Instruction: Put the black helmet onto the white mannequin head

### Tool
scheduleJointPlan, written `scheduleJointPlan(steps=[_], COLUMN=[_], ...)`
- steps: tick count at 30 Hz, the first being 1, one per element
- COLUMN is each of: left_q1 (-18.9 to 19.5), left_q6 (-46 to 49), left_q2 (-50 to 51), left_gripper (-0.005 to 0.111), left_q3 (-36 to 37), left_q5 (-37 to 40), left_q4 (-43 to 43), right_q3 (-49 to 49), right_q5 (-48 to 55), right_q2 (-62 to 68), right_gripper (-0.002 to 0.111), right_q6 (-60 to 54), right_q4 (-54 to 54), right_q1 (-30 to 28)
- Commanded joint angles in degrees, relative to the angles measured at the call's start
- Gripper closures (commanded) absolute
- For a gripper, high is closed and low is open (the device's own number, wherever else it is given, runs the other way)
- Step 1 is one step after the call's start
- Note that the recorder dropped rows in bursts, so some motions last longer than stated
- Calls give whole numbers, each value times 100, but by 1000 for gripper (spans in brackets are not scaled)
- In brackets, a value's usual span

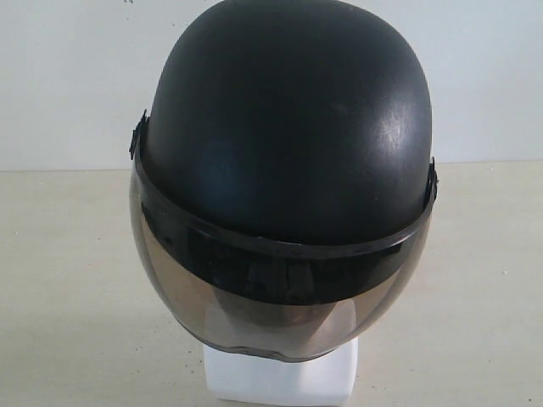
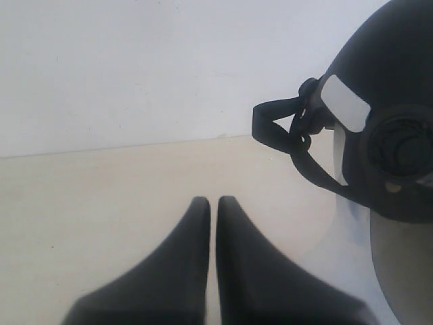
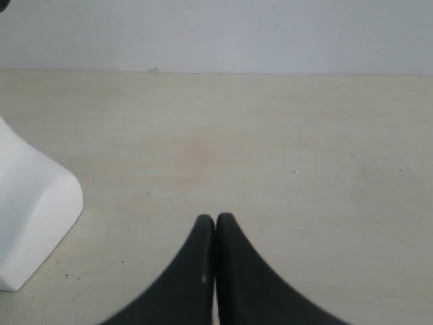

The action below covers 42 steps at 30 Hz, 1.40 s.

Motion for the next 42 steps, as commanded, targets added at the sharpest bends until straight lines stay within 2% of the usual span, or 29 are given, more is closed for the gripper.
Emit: scheduleJointPlan(steps=[1,18,25,42], left_q1=[23,23,23,23], left_q6=[59,59,59,59], left_q2=[-31,-31,-31,-31], left_gripper=[102,102,102,102], left_q3=[17,17,17,17], left_q5=[30,30,30,30], left_q4=[-48,-48,-48,-48], right_q3=[0,0,0,0], right_q5=[5,87,87,87], right_q2=[-30,-30,-30,-30], right_gripper=[109,109,109,109], right_q6=[13,17,31,31], right_q4=[10,-1,-1,-1], right_q1=[-6,-76,-532,-513])
